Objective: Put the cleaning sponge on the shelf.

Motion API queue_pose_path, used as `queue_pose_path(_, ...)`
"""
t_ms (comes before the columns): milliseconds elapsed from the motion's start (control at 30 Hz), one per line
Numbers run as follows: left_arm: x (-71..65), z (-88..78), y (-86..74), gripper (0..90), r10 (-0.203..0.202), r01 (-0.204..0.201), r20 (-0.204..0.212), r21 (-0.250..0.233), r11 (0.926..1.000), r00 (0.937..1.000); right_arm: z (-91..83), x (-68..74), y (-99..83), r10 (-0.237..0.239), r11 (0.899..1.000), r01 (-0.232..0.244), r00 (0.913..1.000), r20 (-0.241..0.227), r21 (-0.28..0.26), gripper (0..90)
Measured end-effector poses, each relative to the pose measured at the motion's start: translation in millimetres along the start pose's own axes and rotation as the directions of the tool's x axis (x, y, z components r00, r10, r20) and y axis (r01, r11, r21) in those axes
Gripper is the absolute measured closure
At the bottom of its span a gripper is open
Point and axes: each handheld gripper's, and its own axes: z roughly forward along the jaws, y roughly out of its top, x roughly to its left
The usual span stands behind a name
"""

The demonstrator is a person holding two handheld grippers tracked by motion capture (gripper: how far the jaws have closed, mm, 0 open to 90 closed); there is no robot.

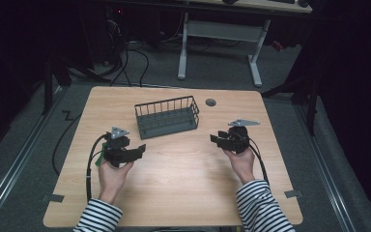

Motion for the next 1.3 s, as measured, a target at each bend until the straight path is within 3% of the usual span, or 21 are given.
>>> queue_pose_path(233,19.2,-1.1,25.8,37.0,-0.03,0.03,-0.019,0.006,0.9995,0.9994,8.5,-1.2,32.3,-0.003,1.0,0.002,1.0,-0.009,-0.004,60.7)
queue_pose_path(467,35.8,7.1,41.3,40.6,-0.049,0.05,-0.04,0.027,0.9984,0.998,18.7,1.3,52.9,-0.017,1.0,0.017,0.9998,-0.01,0.017,63.2)
queue_pose_path(700,41.2,17.7,57.4,42.2,-0.047,0.048,-0.048,0.028,0.9985,0.9977,38.5,-1.5,69.4,-0.009,0.999,0.009,1.0,0.002,0.046,64.5)
queue_pose_path(800,41.9,22.5,61.6,42.9,-0.081,0.081,-0.028,0.016,0.9966,0.9963,40.9,-0.3,74.9,0.01,0.999,-0.01,0.9999,-0.004,0.037,64.4)
queue_pose_path(967,40.9,29.6,68.3,43.6,-0.064,0.065,-0.036,0.025,0.9976,0.9973,40.9,2.5,84.5,0.009,1.0,-0.009,0.9999,0.015,0.023,63.9)
queue_pose_path(1200,47.4,40.4,72.0,42.7,-0.103,0.104,-0.042,0.02,0.9944,0.9938,54.5,-3.1,97.6,0.05,0.998,-0.051,0.9982,0.034,0.029,62.8)
queue_pose_path(1300,49.8,45.7,70.1,43.3,-0.103,0.105,-0.048,0.028,0.9941,0.9935,65.5,-1.6,103.8,0.034,0.998,-0.038,0.9974,0.063,0.057,62.5)
